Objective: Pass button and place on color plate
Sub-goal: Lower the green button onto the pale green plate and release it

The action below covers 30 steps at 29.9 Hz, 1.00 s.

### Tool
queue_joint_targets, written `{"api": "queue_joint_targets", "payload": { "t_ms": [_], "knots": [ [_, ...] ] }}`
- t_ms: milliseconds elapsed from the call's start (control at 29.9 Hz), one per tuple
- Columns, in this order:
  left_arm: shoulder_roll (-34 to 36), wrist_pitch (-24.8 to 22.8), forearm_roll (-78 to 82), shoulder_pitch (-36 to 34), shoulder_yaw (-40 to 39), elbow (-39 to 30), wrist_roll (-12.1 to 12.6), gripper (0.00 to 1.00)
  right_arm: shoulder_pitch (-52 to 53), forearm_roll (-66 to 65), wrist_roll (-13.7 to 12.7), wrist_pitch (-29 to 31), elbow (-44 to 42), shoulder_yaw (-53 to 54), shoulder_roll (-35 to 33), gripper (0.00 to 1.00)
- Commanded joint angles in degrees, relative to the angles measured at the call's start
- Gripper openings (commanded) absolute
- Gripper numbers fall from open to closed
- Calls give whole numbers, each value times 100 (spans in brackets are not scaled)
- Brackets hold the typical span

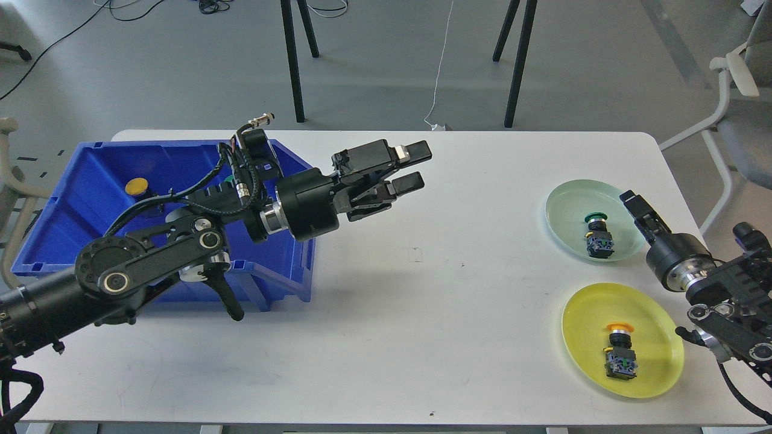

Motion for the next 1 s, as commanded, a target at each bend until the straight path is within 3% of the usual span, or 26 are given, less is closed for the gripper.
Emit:
{"api": "queue_joint_targets", "payload": {
  "t_ms": [0,100,167,234,334,468,502,635,769,970],
  "knots": [
    [-1,9,-8,9,-8,0,0,84,5,60,23,-16,106,162,-50,73],
    [51,253,-51,26,-192,-9,0,84,-65,226,23,10,562,714,-156,79],
    [139,788,-331,210,-752,-123,0,85,-144,620,23,54,1062,1101,-235,81],
    [166,923,-587,578,-1368,-185,0,87,-249,1191,40,89,1703,1374,-296,84],
    [218,442,-719,861,-2046,-185,0,88,-276,1869,172,326,2749,1639,-384,88],
    [385,-840,-1595,1501,-2845,-185,0,89,-276,2458,269,773,3814,1868,-385,93],
    [394,-840,-1825,1686,-3048,-176,0,90,-276,2694,321,949,3981,1894,-385,94],
    [377,-840,-1968,2196,-3576,-185,0,92,-276,3775,865,2334,4124,2148,-332,99],
    [368,-840,-1968,2268,-3586,-185,0,92,-241,4410,981,3840,3852,2246,-244,99],
    [350,-840,-1968,2268,-3559,-185,0,93,-293,4516,1051,3930,3526,2509,-103,99]
  ]
}}
